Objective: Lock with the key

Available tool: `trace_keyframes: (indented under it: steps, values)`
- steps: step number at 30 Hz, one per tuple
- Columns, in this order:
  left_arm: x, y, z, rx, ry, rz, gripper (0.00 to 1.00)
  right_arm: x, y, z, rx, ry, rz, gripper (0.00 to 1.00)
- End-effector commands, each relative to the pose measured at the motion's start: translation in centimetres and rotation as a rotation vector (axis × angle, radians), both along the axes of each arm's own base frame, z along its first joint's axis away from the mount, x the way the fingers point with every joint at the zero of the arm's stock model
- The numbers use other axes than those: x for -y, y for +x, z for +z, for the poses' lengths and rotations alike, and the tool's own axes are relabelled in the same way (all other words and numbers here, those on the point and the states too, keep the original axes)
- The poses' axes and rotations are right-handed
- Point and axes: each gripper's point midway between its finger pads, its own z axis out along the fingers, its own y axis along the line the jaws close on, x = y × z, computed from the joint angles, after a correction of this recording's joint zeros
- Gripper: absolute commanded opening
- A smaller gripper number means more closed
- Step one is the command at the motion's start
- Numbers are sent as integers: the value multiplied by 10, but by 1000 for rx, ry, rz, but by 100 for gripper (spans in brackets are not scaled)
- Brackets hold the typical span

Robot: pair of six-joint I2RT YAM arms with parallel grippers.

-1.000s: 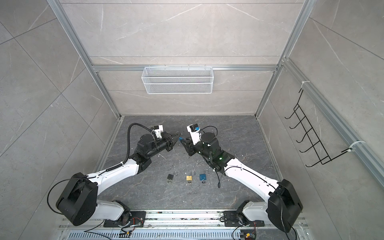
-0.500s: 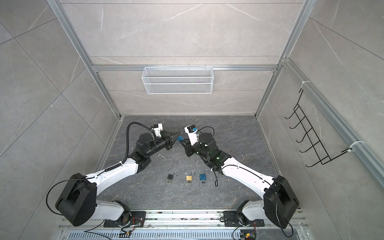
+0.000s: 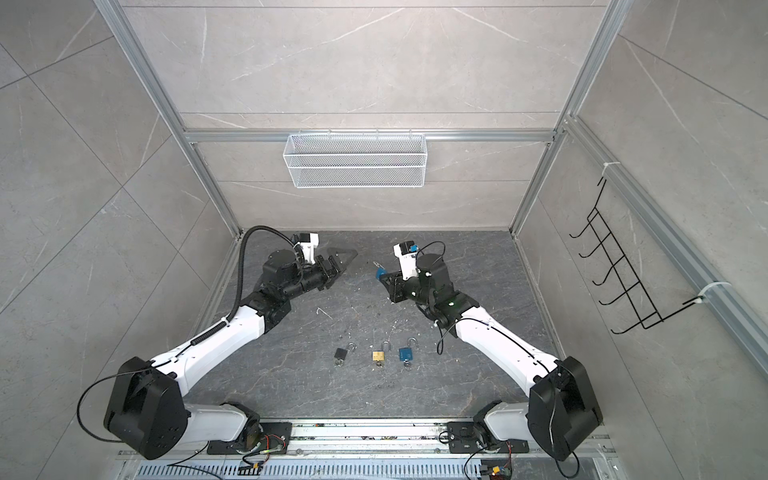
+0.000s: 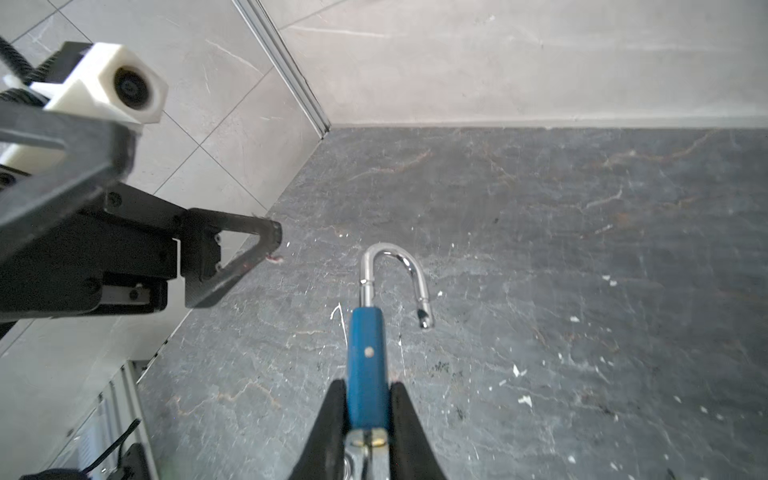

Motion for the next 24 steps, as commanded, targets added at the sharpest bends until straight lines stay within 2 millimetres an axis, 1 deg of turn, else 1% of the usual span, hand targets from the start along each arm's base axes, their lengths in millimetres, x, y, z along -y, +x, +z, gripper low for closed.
trace_keyframes:
  steps: [1,3,5,7,9,12,17,21,24]
  values:
    - [-13,-10,0,226,331,-87,99,-7,-37,16,-238,94,156,0]
    - [-10,-14,0,309,388,-149,99,-8,-55,18,-346,164,241,0]
    - [-4,-21,0,379,392,-208,99,-9,-71,25,-394,234,326,0]
    - [5,-33,2,432,347,-288,99,-9,-84,31,-413,266,389,0]
    - [16,-50,7,488,270,-389,98,-6,-94,31,-429,276,417,0]
    - [26,-70,15,528,162,-502,96,-5,-99,26,-471,297,437,0]
    - [35,-84,21,514,54,-607,91,-9,-100,33,-479,376,464,0]
    - [38,-89,23,493,-5,-635,87,-9,-98,36,-464,390,465,0]
    - [38,-88,18,453,-15,-637,85,-11,-97,41,-458,412,466,0]
